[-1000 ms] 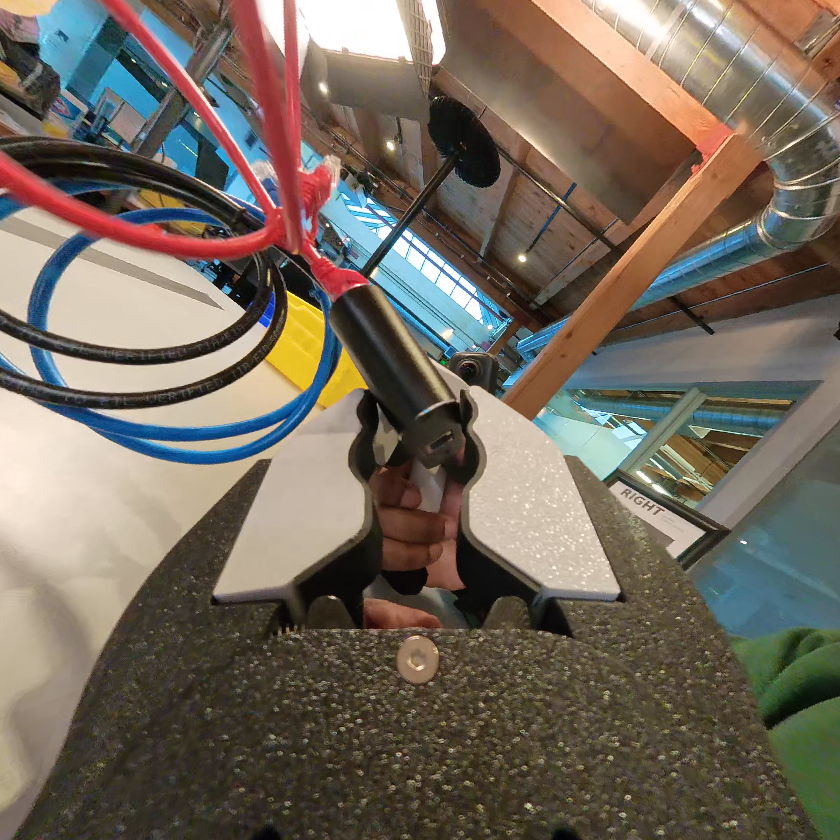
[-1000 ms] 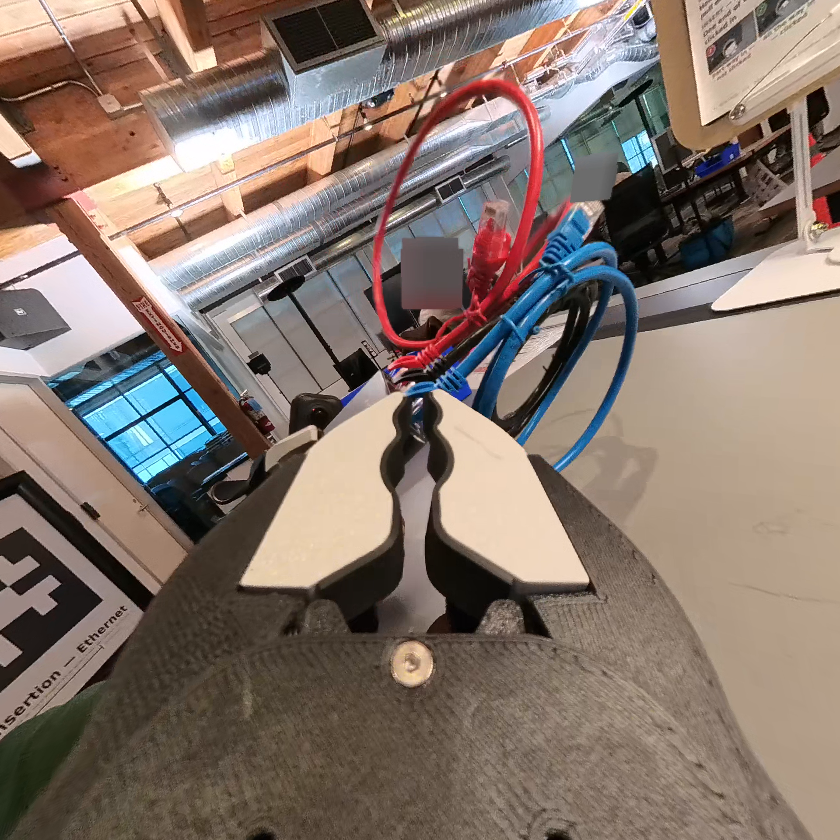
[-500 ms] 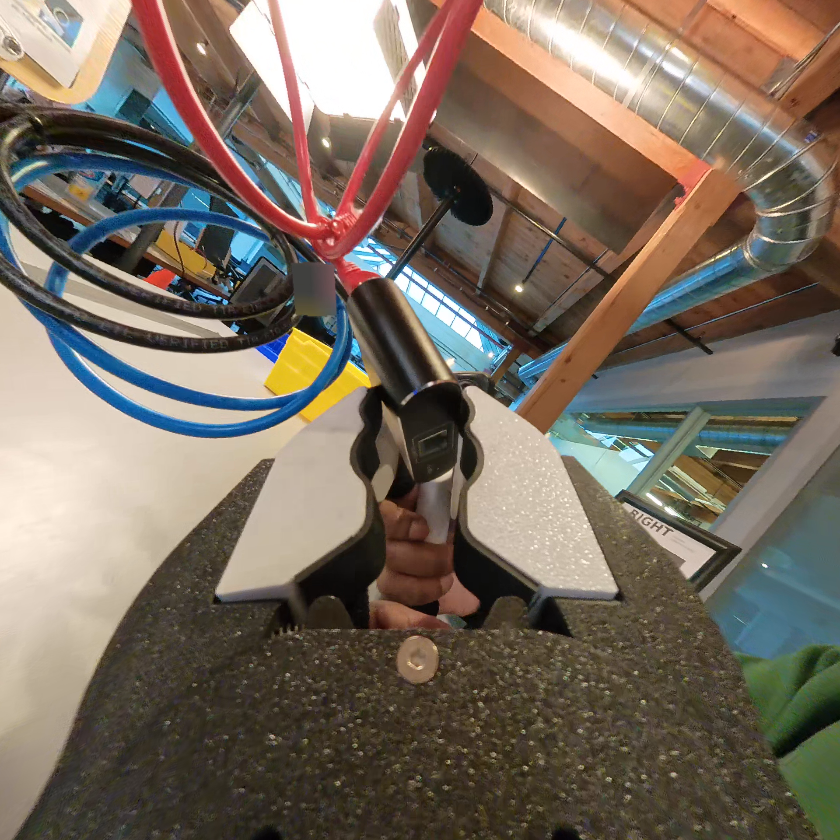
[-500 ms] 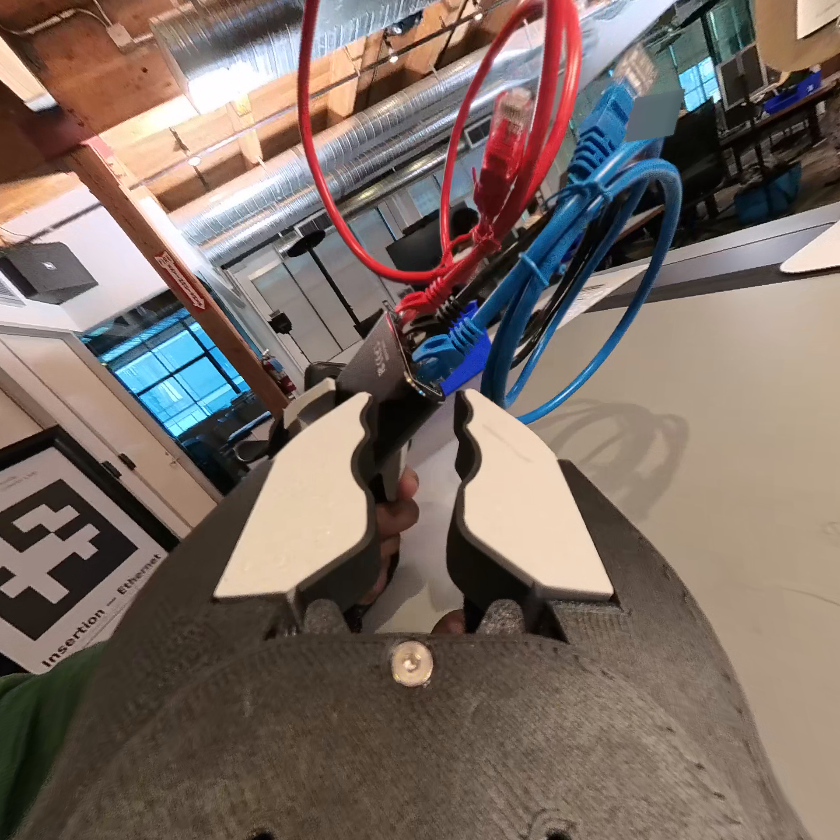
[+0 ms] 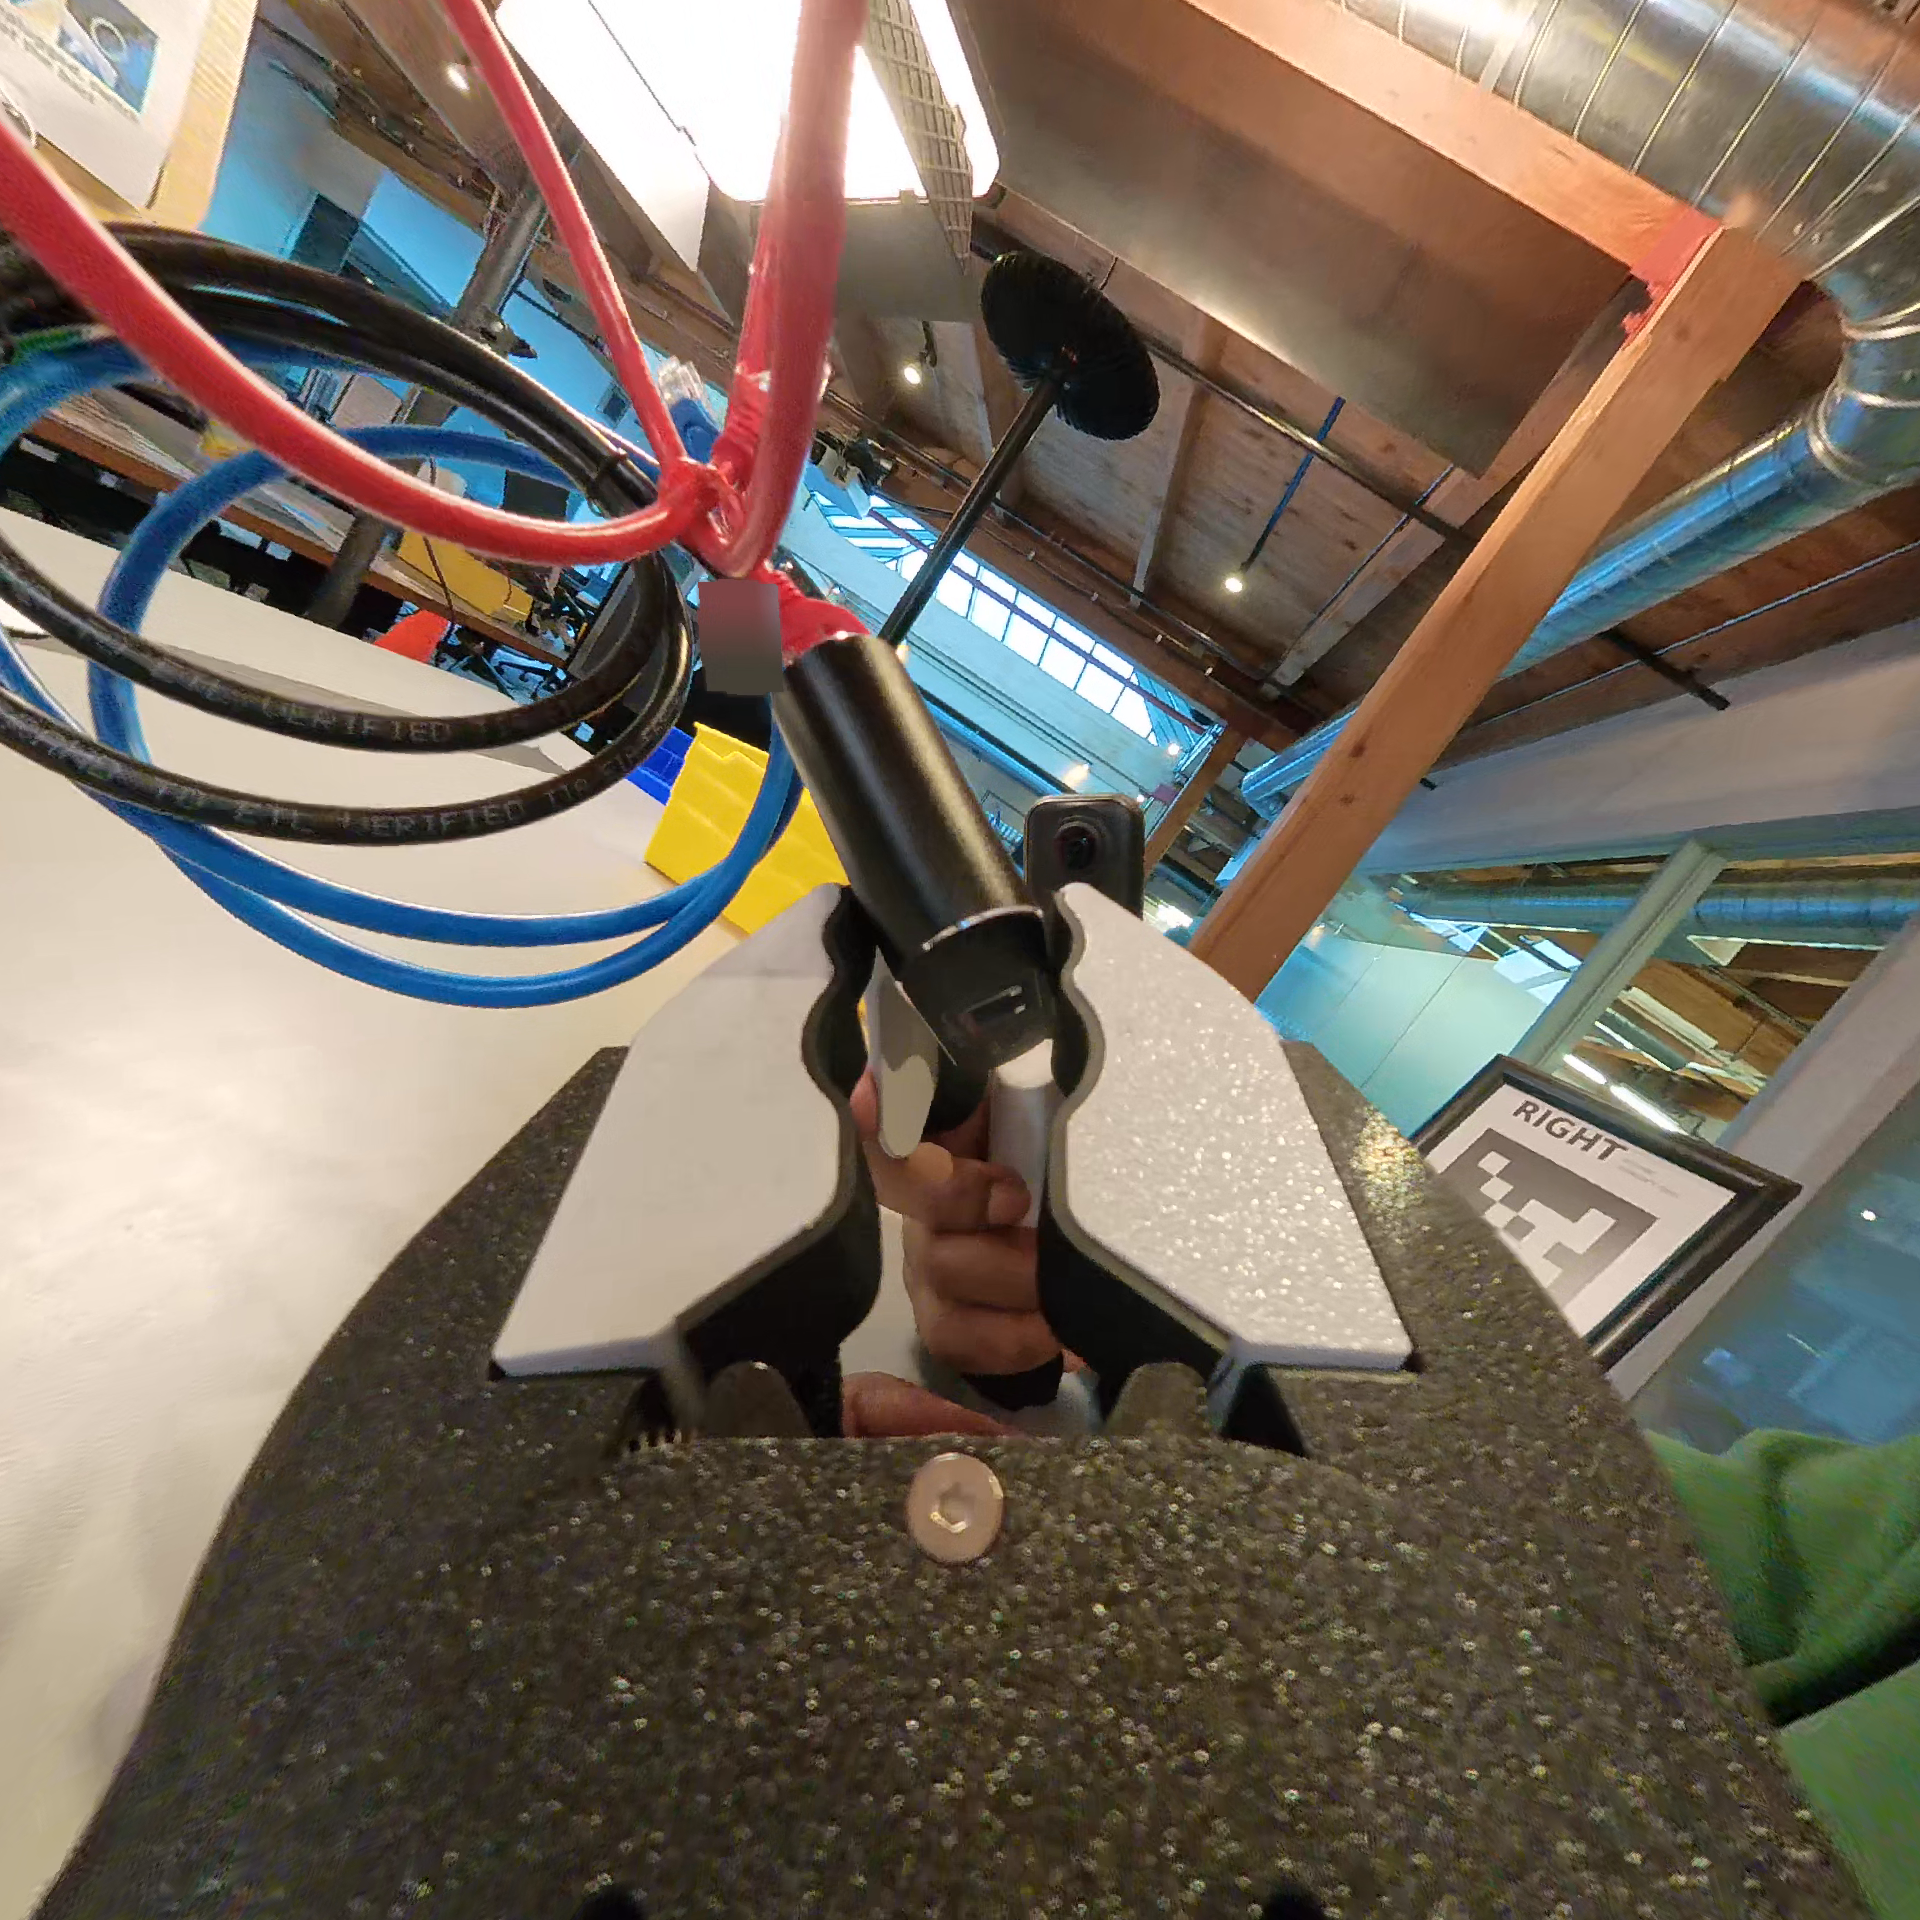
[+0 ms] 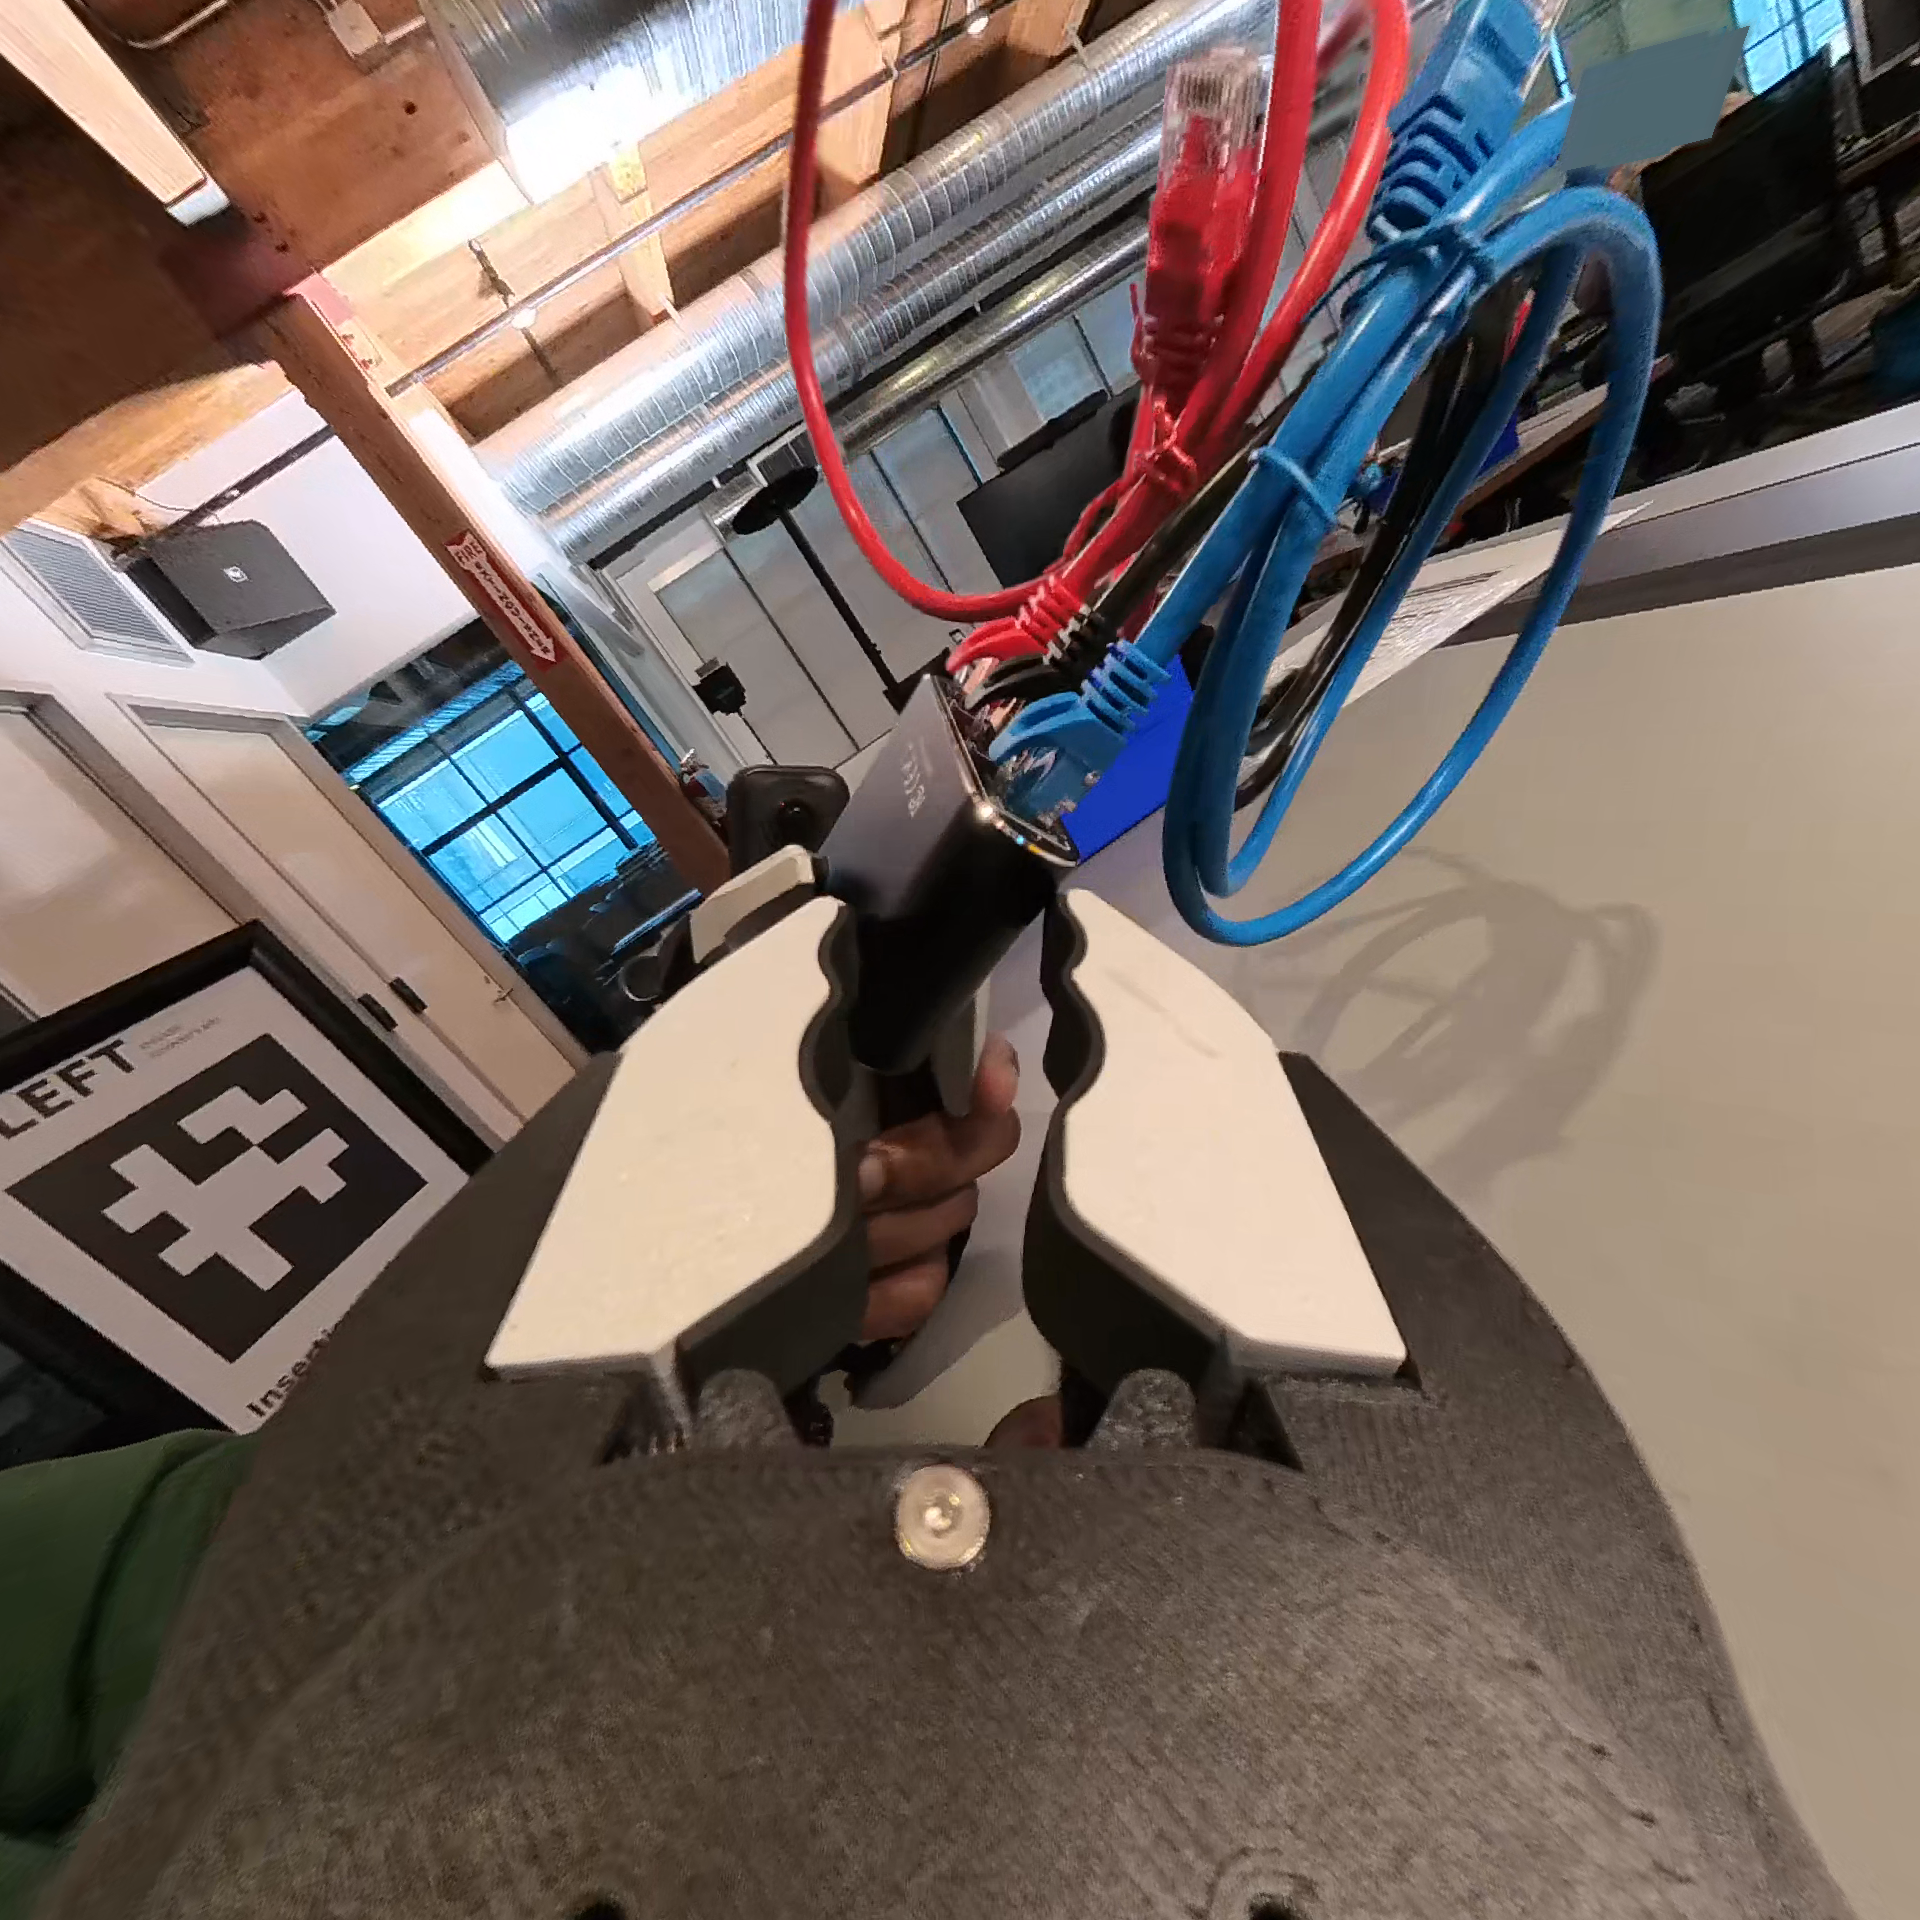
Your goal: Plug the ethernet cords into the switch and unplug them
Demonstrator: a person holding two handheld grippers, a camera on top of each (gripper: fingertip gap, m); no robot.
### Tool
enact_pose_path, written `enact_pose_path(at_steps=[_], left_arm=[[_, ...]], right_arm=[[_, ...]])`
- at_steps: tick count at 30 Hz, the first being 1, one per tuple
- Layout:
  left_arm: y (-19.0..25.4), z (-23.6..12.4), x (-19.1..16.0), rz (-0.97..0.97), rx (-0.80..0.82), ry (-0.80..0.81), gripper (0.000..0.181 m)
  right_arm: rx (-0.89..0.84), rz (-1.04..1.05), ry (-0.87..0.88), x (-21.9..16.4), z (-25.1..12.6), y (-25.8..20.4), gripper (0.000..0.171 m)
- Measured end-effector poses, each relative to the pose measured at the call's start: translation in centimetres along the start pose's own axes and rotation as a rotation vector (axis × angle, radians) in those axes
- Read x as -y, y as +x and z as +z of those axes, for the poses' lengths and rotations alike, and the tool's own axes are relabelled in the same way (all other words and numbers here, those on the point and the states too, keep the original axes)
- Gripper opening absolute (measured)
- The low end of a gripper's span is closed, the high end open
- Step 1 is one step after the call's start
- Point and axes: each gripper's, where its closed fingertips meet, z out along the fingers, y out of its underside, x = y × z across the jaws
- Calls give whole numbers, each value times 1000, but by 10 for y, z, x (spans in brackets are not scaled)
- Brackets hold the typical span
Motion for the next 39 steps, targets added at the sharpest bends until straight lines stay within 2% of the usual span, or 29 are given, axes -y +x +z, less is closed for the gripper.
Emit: enact_pose_path(at_steps=[7,10,14,19,24,28,33,36,39], left_arm=[[2,2,0,6,2,16,35],[-1,6,-3,-13,15,4,46],[4,4,-1,-26,-23,14,37],[1,4,1,47,21,3,35],[-11,-3,7,75,108,22,33],[-17,-16,21,70,138,89,31],[-10,-4,-4,117,98,-74,31],[0,8,-29,182,57,-223,31],[8,12,-38,240,31,-274,31]], right_arm=[[20,-23,13,2,-1,-4,31],[23,-116,-36,-8,4,-12,30],[44,-184,-31,-11,9,-22,29],[18,-197,-34,-12,8,-18,27],[-83,-242,-7,-7,5,-5,22],[-145,-260,28,8,-10,8,29],[-60,-314,-95,-3,-21,5,40],[-51,-311,-83,2,-31,7,40],[-52,-301,-107,1,-36,9,42]])
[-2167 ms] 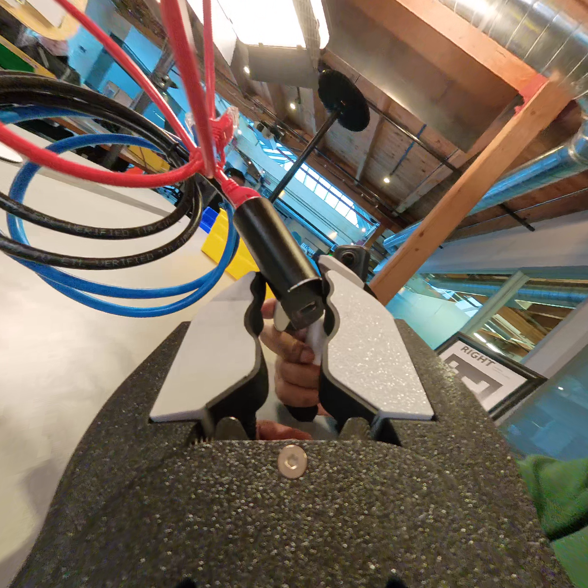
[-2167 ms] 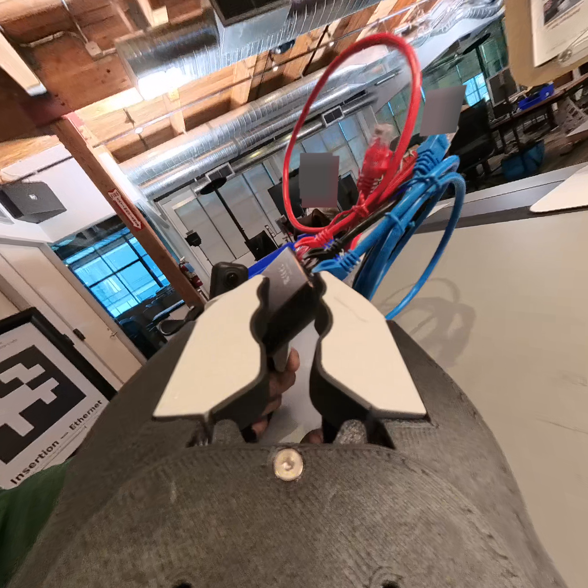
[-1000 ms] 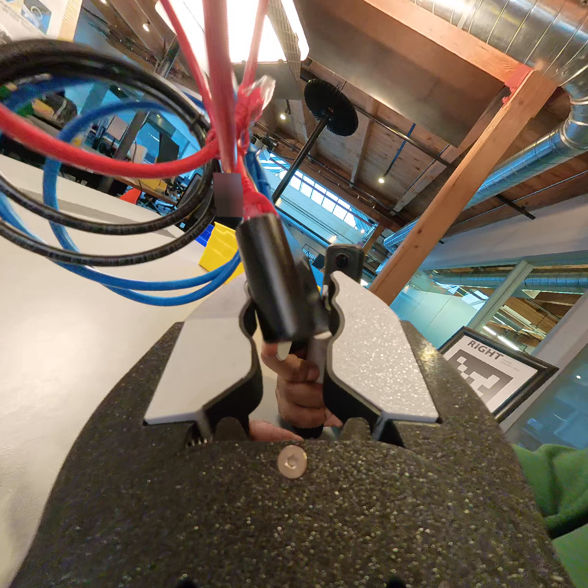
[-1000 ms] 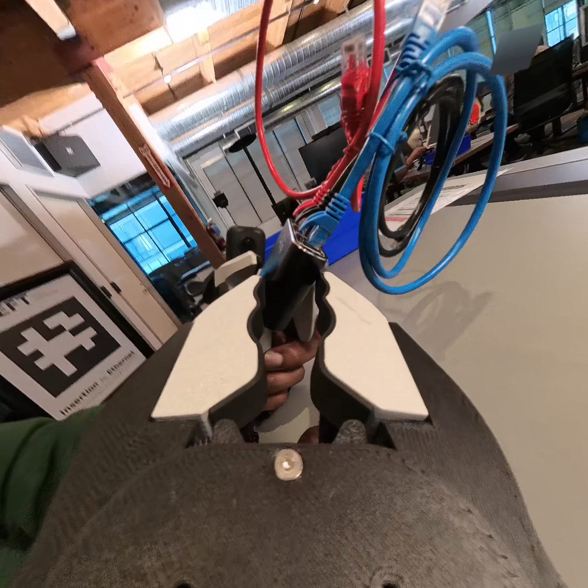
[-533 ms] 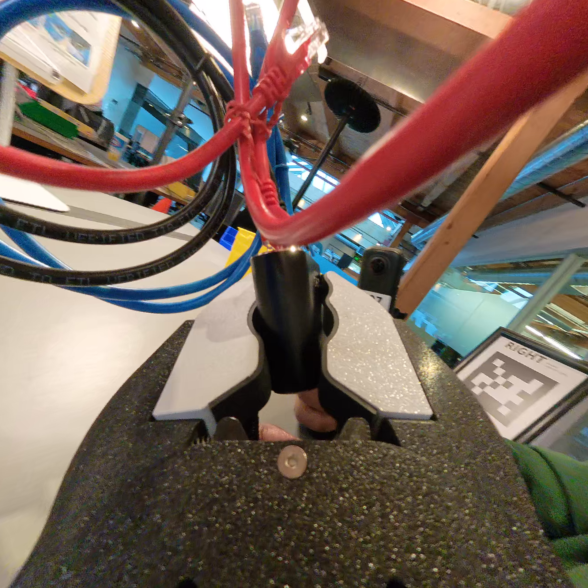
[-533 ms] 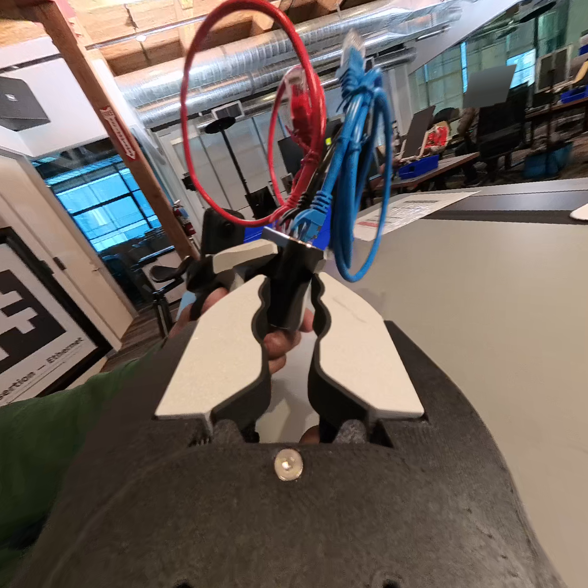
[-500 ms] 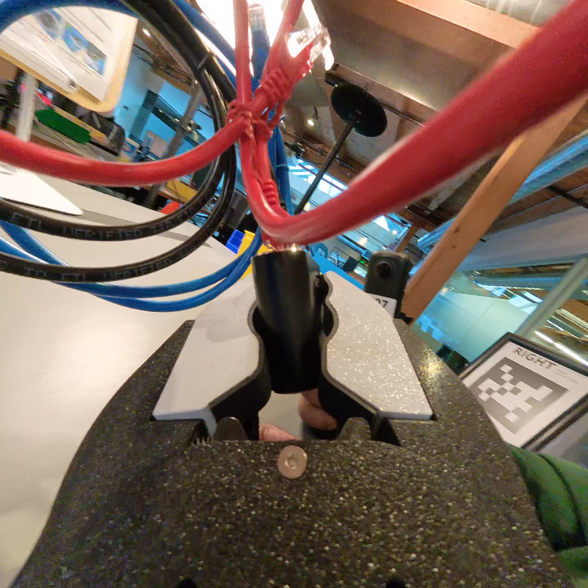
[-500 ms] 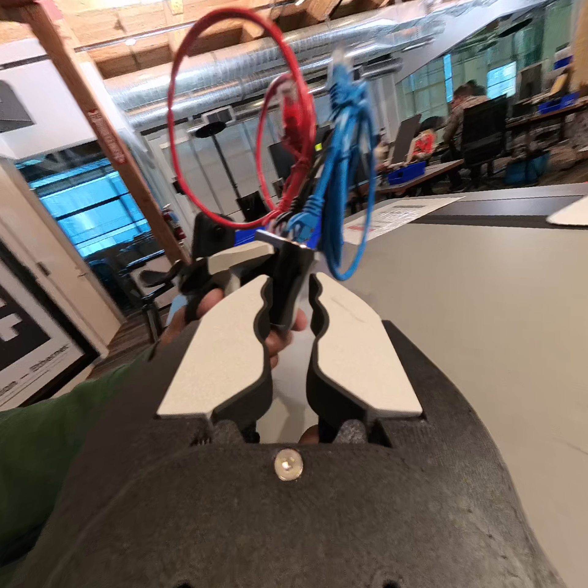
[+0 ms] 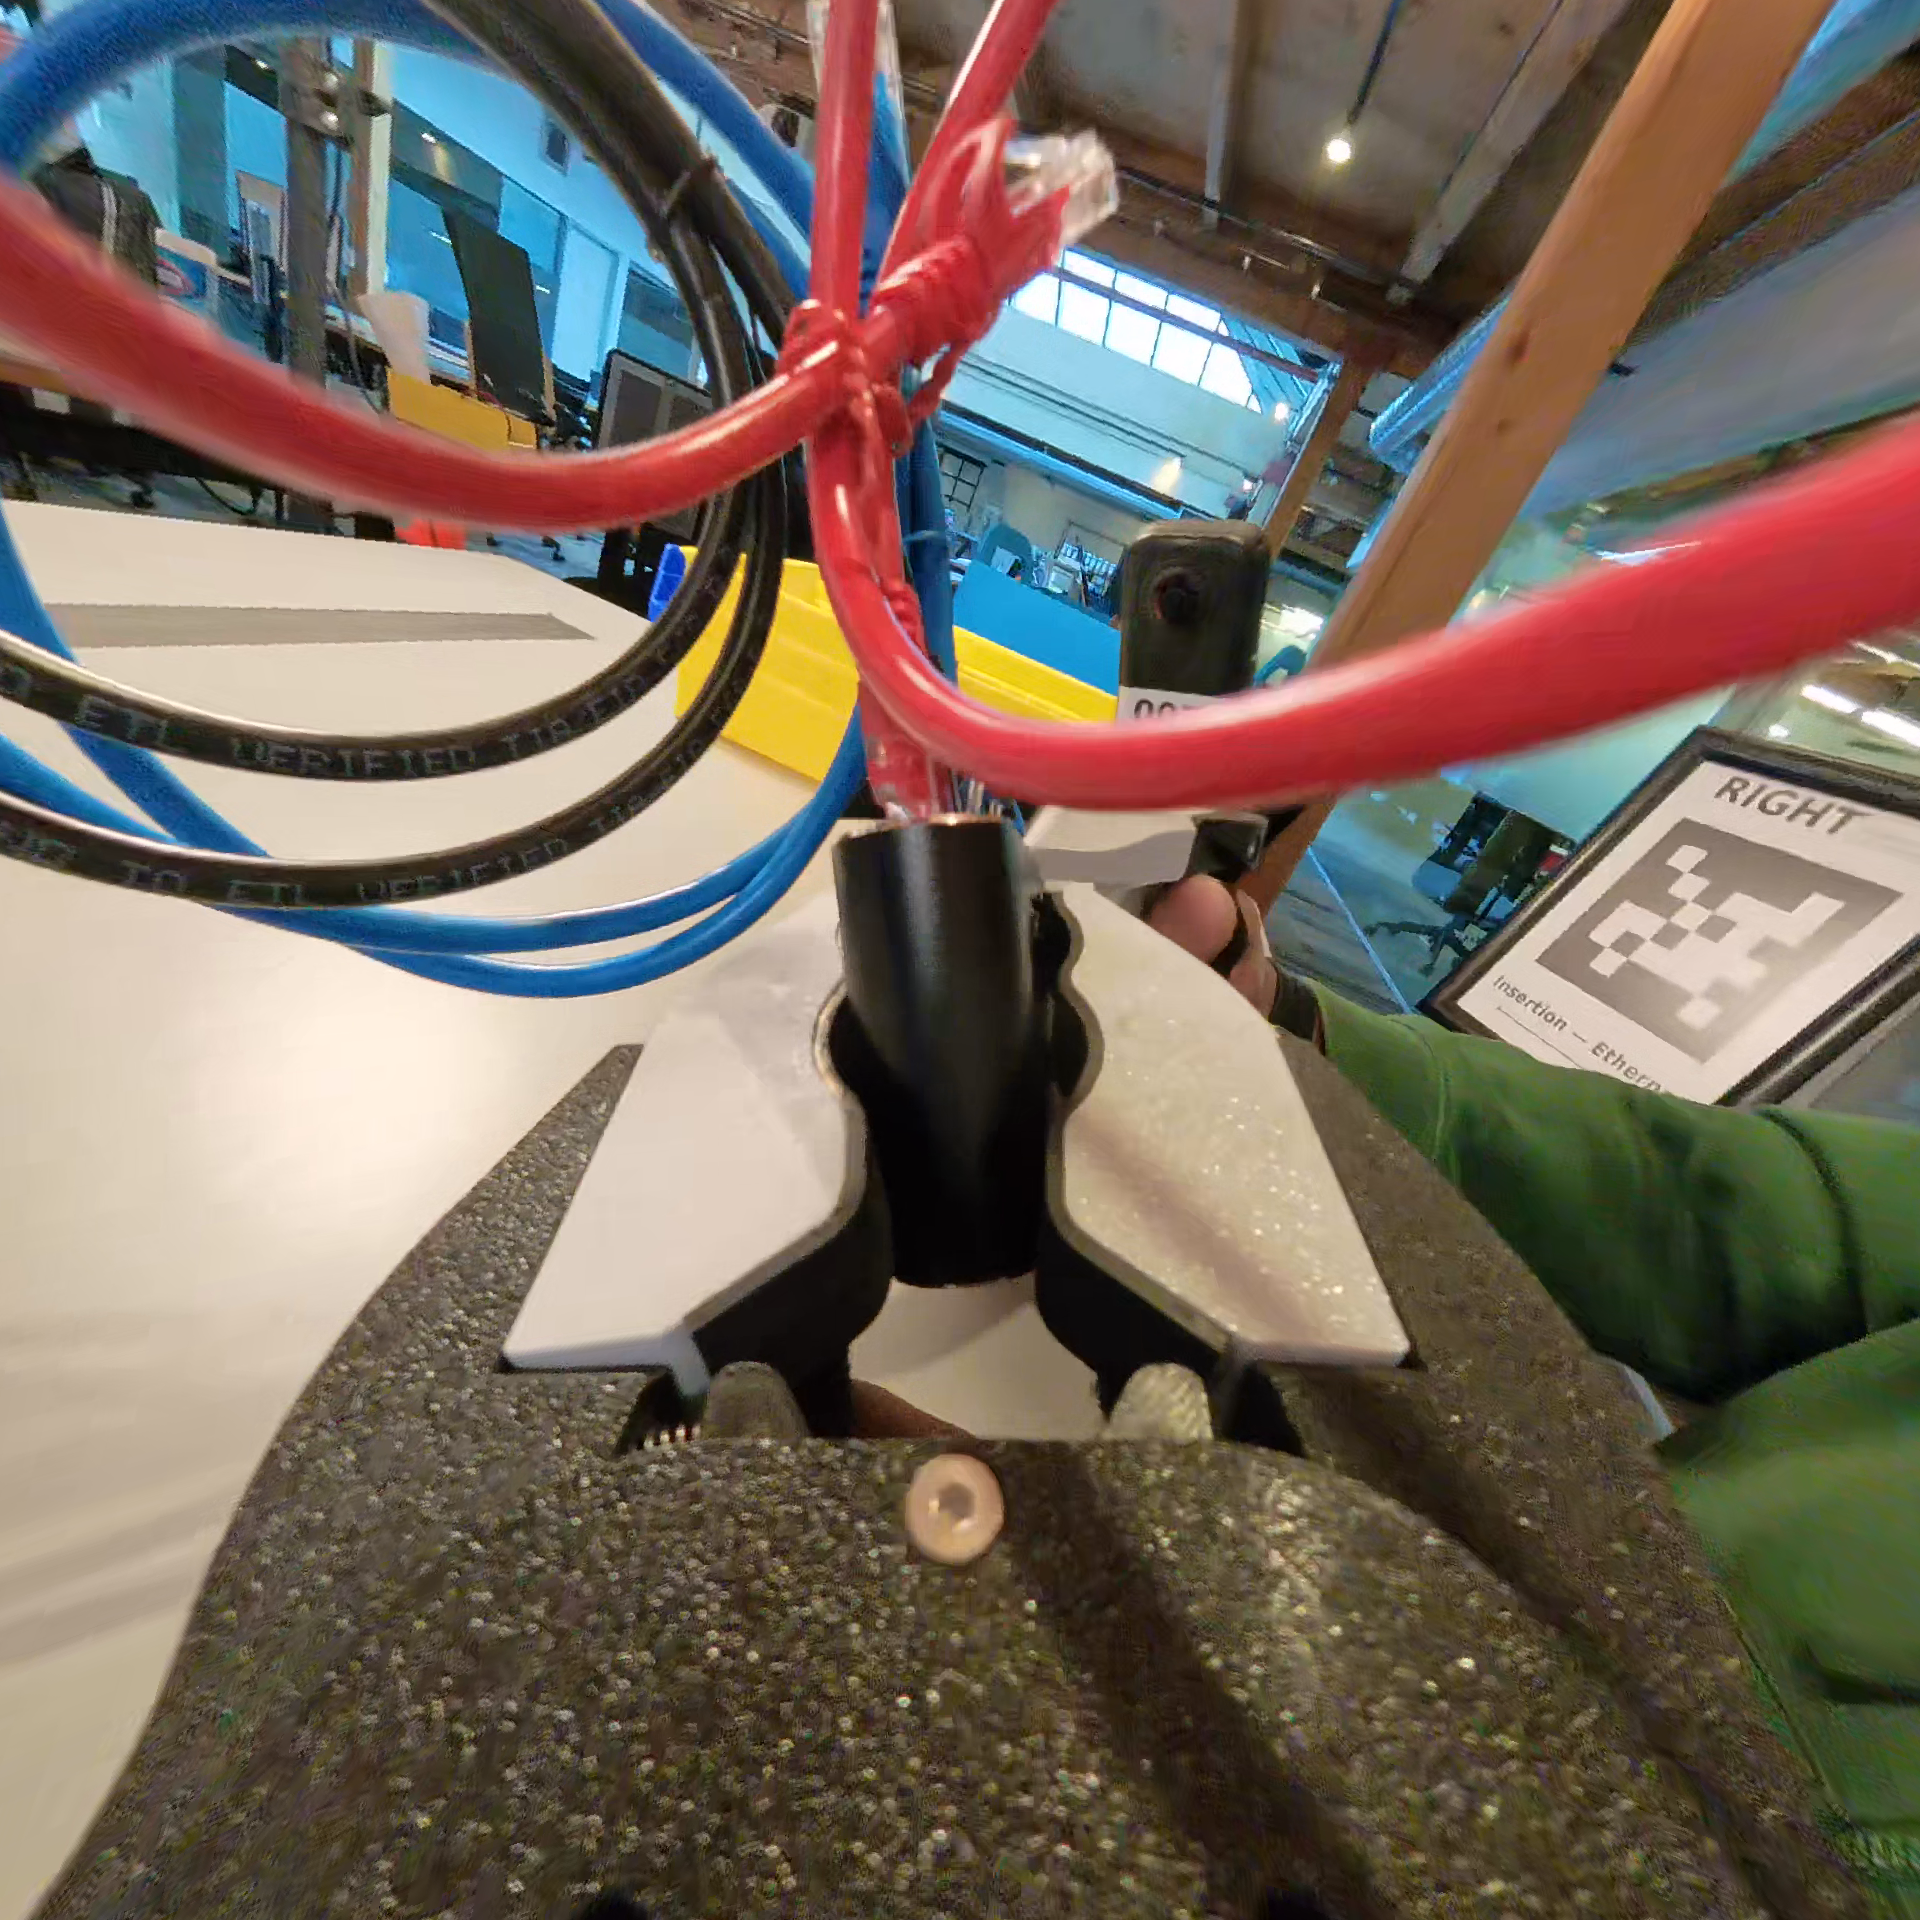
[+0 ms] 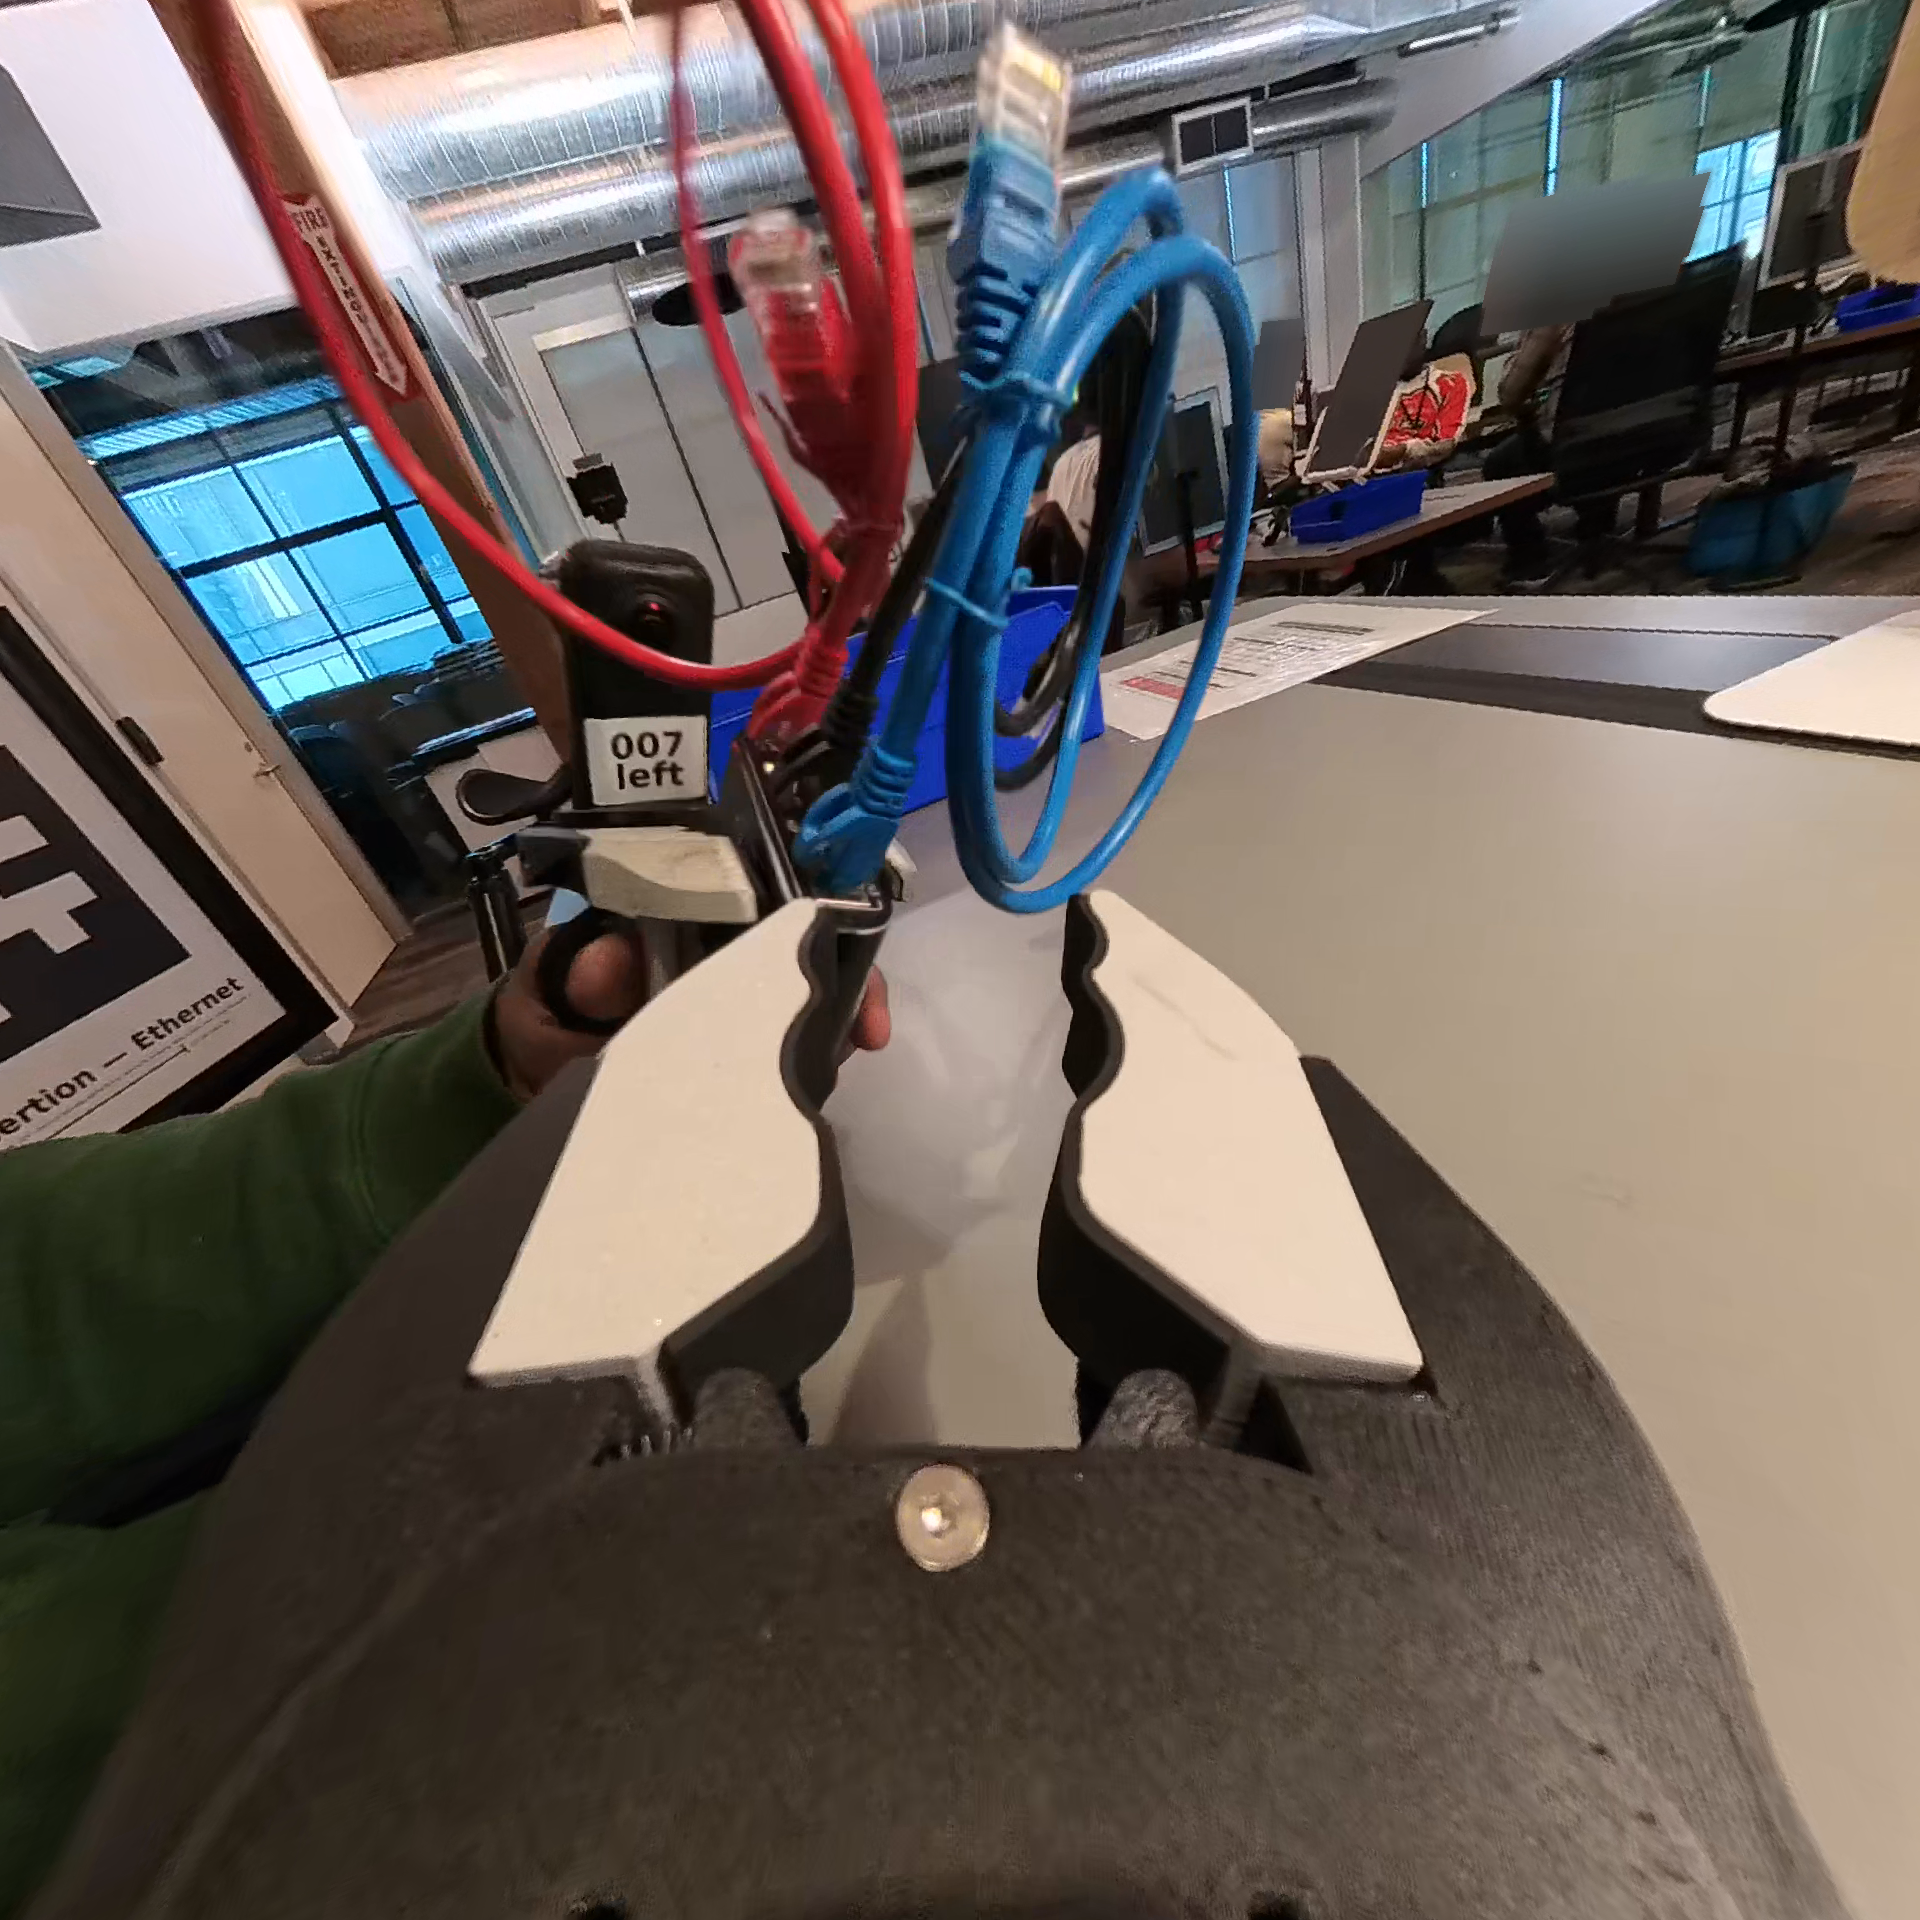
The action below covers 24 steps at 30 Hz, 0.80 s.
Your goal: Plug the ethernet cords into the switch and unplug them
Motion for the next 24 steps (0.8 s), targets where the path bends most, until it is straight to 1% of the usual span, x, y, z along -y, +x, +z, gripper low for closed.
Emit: enact_pose_path(at_steps=[7,12,16,20,24], left_arm=[[5,0,-1,90,8,-19,30],[8,1,-6,90,-13,-57,30],[11,2,-9,104,-27,-78,30],[15,4,-13,127,-41,-106,30],[15,5,-14,129,-39,-112,30]], right_arm=[[54,-47,-41,-5,-1,-12,39],[101,-46,1,2,-4,-22,39],[127,-45,-20,-1,-3,-26,39],[145,-58,-50,-6,-1,-30,34],[156,-47,-31,-2,-3,-31,27]])
